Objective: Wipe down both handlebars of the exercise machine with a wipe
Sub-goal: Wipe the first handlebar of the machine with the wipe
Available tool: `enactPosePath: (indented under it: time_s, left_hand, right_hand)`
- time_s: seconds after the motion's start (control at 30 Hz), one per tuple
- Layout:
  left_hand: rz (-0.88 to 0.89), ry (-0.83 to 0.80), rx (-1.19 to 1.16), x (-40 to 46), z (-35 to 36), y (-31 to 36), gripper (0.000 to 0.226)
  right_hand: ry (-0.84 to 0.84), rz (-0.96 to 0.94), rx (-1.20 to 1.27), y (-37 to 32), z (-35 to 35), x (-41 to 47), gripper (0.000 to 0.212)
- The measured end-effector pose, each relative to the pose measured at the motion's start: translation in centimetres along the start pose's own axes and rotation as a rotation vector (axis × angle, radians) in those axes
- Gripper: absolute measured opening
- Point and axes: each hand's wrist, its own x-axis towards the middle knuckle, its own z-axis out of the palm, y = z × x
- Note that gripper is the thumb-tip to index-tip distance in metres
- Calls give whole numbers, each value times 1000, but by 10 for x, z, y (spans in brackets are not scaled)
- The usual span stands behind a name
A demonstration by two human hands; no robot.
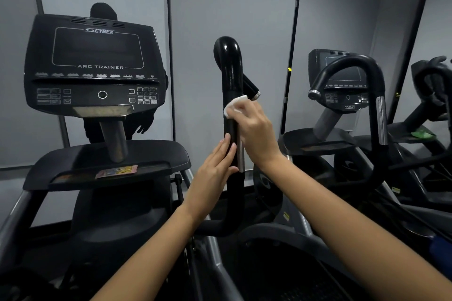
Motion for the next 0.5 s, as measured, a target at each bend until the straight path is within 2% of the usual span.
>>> enactPosePath:
  time_s: [0.13,0.2,0.33,0.43,0.5]
  left_hand:
    - [-1,-11,-12,0,-2,0,58]
    - [1,-15,-14,1,-4,-1,59]
    - [-13,36,-87,-2,-9,-2,50]
    - [-177,171,-276,2,-22,8,40]
    - [-360,281,-467,15,-32,17,37]
  right_hand:
    - [119,312,305,1,-3,16,24]
    - [120,329,342,-2,-3,14,27]
    - [13,371,394,-3,-8,-20,31]
    - [-23,355,447,-6,-11,-25,33]
    - [-59,331,474,-9,-11,-21,40]
